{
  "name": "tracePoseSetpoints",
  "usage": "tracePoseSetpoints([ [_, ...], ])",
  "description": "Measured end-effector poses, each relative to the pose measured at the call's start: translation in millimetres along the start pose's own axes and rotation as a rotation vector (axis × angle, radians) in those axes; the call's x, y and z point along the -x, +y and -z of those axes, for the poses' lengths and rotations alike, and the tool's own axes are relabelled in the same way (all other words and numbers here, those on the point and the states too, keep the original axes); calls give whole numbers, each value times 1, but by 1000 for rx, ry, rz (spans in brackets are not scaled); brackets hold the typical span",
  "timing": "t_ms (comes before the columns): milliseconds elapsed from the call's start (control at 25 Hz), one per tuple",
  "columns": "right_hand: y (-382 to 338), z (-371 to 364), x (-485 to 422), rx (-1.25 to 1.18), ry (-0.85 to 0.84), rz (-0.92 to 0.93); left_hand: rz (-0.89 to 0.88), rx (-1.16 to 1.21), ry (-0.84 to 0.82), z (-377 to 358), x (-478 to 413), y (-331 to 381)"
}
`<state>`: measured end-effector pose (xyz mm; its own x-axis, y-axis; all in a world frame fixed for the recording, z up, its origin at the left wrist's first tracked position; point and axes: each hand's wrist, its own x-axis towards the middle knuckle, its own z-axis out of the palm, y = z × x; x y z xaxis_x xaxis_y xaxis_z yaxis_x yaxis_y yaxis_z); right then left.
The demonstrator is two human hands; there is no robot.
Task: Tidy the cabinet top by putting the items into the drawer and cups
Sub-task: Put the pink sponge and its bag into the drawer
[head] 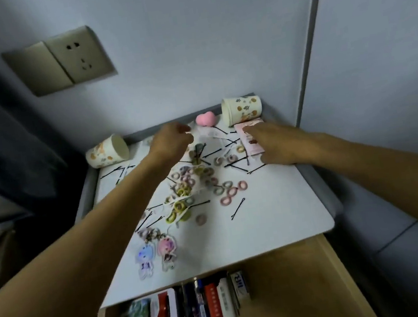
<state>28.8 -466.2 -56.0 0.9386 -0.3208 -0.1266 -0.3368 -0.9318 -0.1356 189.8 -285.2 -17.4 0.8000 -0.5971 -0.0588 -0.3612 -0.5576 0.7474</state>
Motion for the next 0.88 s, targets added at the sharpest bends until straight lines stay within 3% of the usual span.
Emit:
tracePoseSetpoints([
  [80, 5, -1, 2, 130, 99, 48, -95, -255, 33, -15, -36, 8],
  [240, 10, -11, 2, 342, 285, 160, -236, -545, -36, -48, -83, 18],
  [440, 17, -6, 6, 237, 556, 74, -390, -872, 88, -78, -110, 12],
  [600, 20, -10, 7, 47, 708, 126, -373, -983, 173, -82, -118, 11],
  [720, 19, -5, 12, -60, 757, 137, -395, -878, 276, -73, -104, 15],
  [880, 8, 0, 27, -294, 772, 118, -253, -365, 260, -38, -51, 23],
])
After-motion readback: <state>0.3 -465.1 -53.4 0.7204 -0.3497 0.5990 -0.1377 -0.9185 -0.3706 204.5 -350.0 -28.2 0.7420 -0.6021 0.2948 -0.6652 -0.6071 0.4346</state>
